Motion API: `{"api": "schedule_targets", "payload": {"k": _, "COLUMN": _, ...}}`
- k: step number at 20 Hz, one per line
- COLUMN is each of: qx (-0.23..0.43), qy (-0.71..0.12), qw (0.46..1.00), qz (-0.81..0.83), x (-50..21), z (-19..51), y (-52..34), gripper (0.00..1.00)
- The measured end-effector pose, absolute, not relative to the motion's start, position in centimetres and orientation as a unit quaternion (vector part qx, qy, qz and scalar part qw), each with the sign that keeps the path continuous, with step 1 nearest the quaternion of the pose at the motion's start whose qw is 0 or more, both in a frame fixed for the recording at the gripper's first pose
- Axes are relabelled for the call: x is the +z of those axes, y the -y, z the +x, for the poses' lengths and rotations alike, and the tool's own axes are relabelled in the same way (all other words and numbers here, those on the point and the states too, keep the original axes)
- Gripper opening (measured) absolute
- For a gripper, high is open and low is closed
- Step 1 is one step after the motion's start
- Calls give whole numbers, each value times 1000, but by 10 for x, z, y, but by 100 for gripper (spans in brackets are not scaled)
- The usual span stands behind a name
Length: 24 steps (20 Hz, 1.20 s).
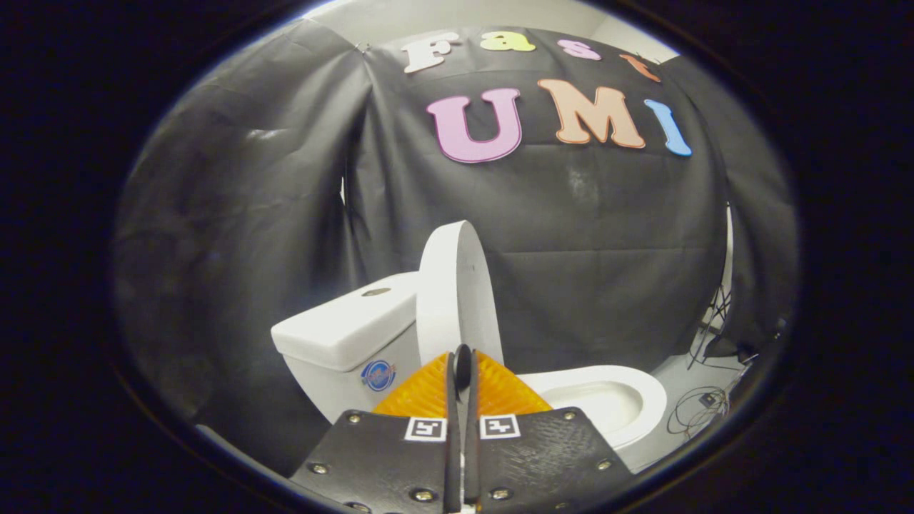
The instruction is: Open the toilet lid.
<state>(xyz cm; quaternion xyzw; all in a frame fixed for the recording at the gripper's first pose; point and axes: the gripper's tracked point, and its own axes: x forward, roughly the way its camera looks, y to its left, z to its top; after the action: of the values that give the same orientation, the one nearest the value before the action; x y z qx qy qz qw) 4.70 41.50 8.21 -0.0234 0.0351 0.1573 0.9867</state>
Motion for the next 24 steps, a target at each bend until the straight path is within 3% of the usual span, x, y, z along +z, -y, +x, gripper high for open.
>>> {"api": "schedule_targets", "payload": {"k": 9, "qx": 167, "qy": -23, "qw": 985, "qz": -37, "x": 79, "z": 46, "y": -429, "gripper": 3}}
{"api": "schedule_targets", "payload": {"k": 17, "qx": 194, "qy": -35, "qw": 980, "qz": -37, "x": 75, "z": 40, "y": -439, "gripper": 8}}
{"api": "schedule_targets", "payload": {"k": 18, "qx": 198, "qy": -38, "qw": 979, "qz": -35, "x": 75, "z": 39, "y": -439, "gripper": 12}}
{"api": "schedule_targets", "payload": {"k": 24, "qx": 214, "qy": -39, "qw": 976, "qz": -24, "x": 86, "z": 25, "y": -434, "gripper": 12}}
